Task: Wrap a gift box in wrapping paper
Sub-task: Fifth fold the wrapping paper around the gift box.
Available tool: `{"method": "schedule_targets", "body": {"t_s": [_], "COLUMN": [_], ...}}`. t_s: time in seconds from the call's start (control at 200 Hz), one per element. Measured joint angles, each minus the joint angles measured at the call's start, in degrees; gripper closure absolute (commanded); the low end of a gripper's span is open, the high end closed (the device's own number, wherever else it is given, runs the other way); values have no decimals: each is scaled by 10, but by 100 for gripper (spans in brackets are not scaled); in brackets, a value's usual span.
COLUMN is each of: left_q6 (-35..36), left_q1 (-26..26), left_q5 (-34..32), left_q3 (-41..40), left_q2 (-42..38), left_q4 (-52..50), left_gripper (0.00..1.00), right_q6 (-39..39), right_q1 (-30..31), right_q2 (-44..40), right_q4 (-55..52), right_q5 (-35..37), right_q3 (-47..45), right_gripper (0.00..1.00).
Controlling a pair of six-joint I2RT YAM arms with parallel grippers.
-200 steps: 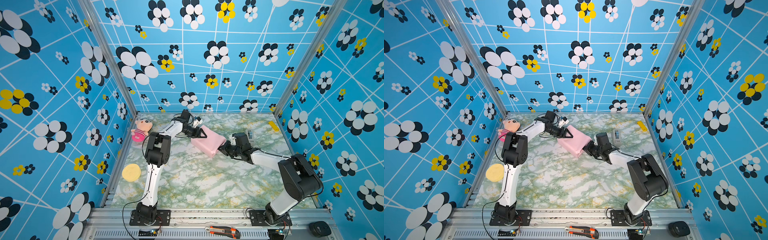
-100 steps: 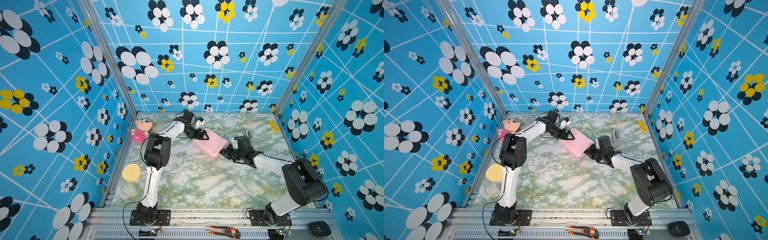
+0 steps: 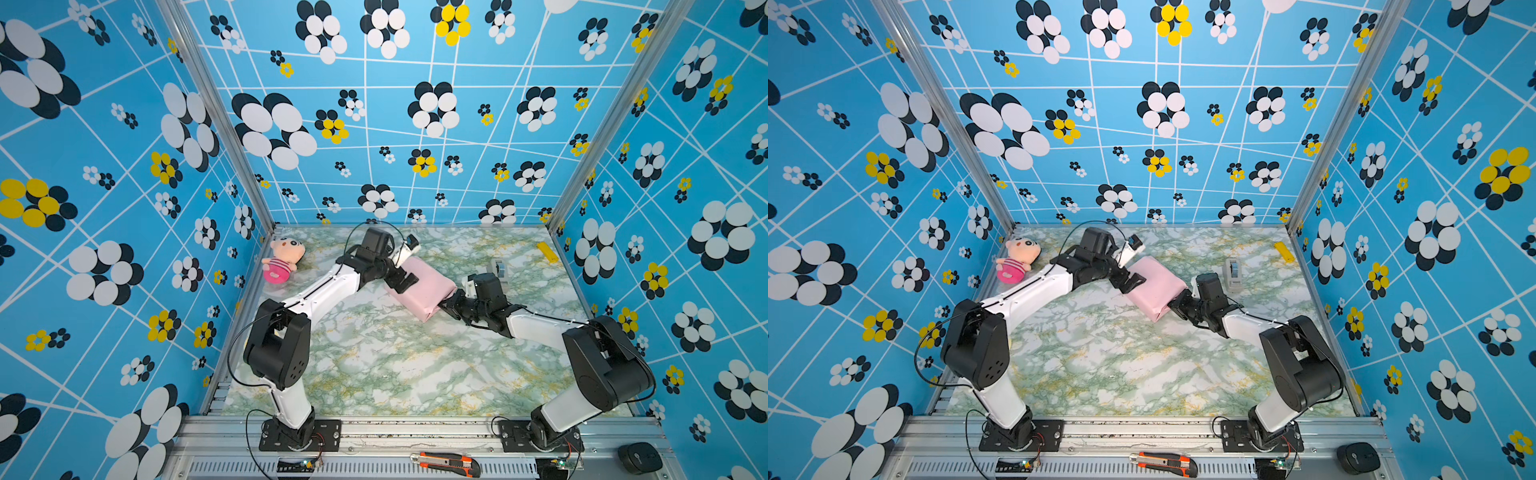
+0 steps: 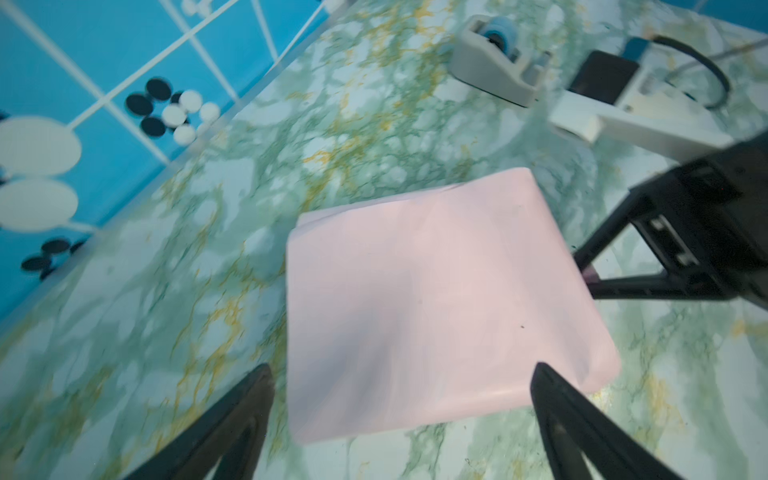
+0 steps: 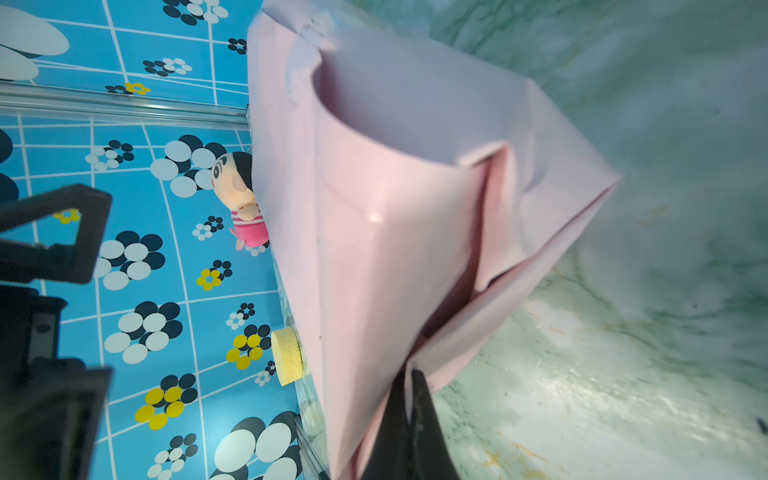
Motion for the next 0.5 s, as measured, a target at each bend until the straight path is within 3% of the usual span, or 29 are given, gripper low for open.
{"method": "schedule_targets", "body": {"t_s": [0.115,0.28,0.5], "left_q6": [73,141,204], "left_q1": [-49,-68,-125], "left_q5": [16,16,-64], "left_q3": [-92,-145,-167], "left_q2": [-9,-9,14], "left_q4": [75,152,275], "left_gripper": [1,1,1], "right_q6": [1,2,3], "right_q1": [0,-2,-4], "right_q2": [0,0,3], "right_q4": [3,7,11], "right_q5": [-2,-2,-4], "right_q3": [-2,-4,-4], "right_gripper": [100,100,100]}}
